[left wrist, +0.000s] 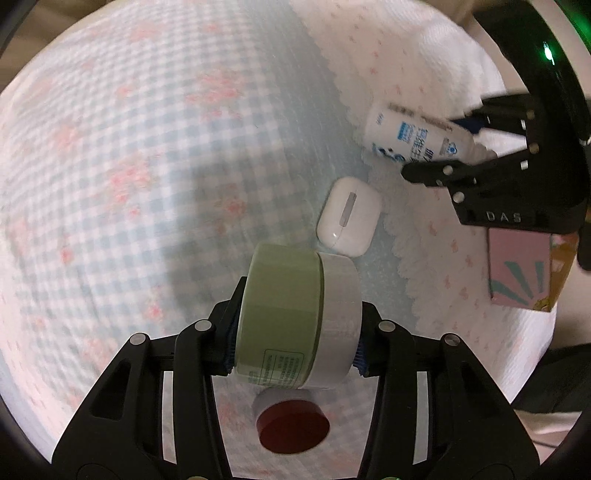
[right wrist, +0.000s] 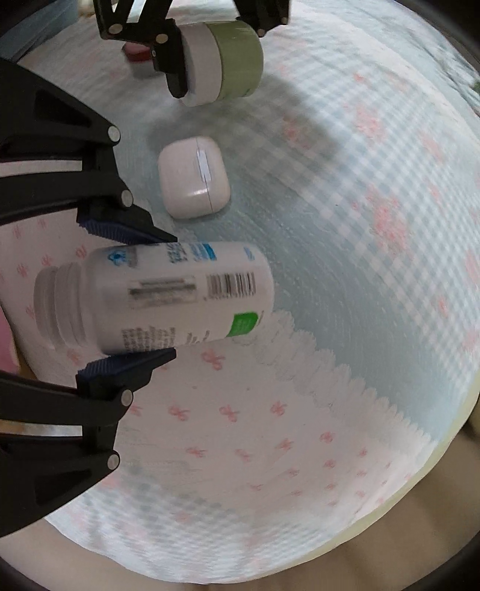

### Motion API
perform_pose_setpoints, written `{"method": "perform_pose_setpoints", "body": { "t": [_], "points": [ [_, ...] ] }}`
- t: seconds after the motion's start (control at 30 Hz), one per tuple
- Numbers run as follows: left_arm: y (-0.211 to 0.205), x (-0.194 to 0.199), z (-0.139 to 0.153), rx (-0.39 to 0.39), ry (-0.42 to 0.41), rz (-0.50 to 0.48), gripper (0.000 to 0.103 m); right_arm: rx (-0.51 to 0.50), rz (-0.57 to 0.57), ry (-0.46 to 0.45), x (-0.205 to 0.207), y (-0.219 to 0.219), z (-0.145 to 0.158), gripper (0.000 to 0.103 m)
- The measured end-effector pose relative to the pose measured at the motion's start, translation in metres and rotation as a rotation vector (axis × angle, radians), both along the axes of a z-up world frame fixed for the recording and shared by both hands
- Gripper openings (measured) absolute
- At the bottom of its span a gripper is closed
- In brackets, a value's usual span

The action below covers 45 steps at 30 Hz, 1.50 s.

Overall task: Organize rigid objects
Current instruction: 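Carry the green-lidded jar and white pill bottle over the cardboard box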

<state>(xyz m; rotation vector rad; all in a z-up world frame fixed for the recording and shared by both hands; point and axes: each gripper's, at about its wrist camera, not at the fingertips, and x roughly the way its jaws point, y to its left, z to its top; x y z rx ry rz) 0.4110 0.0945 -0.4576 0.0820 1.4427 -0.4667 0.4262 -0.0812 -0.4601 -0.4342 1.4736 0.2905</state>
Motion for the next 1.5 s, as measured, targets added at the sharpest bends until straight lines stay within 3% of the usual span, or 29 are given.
{"method": "perform_pose_setpoints", "body": {
  "t": [0.33, 0.67, 0.8, 1.0, 1.23, 1.5],
  "points": [
    [0.022, -0.033, 0.073, -0.049, -0.088, 0.035, 0.042, 0.121, -0.222, -0.04, -0.044, -0.012, 0.063, 0.047],
    [0.028, -0.097, 0.166, -0.101, -0.164, 0.061, 0.042, 0.295, -0.467, -0.114, -0.118, -0.021, 0.163, 0.047],
    [0.015, -0.116, 0.189, -0.109, -0.19, 0.036, 0.042, 0.328, -0.53, -0.163, -0.156, -0.033, 0.201, 0.047],
    [-0.027, -0.139, 0.214, -0.122, -0.205, 0.02, 0.04, 0.347, -0.586, -0.231, -0.204, -0.067, 0.237, 0.047],
    [-0.105, -0.164, 0.232, -0.165, -0.221, 0.052, 0.04, 0.35, -0.678, -0.264, -0.265, -0.149, 0.259, 0.047],
    [-0.208, -0.177, 0.209, -0.197, -0.156, 0.08, 0.04, 0.288, -0.735, -0.255, -0.308, -0.258, 0.247, 0.047]
  ]
}}
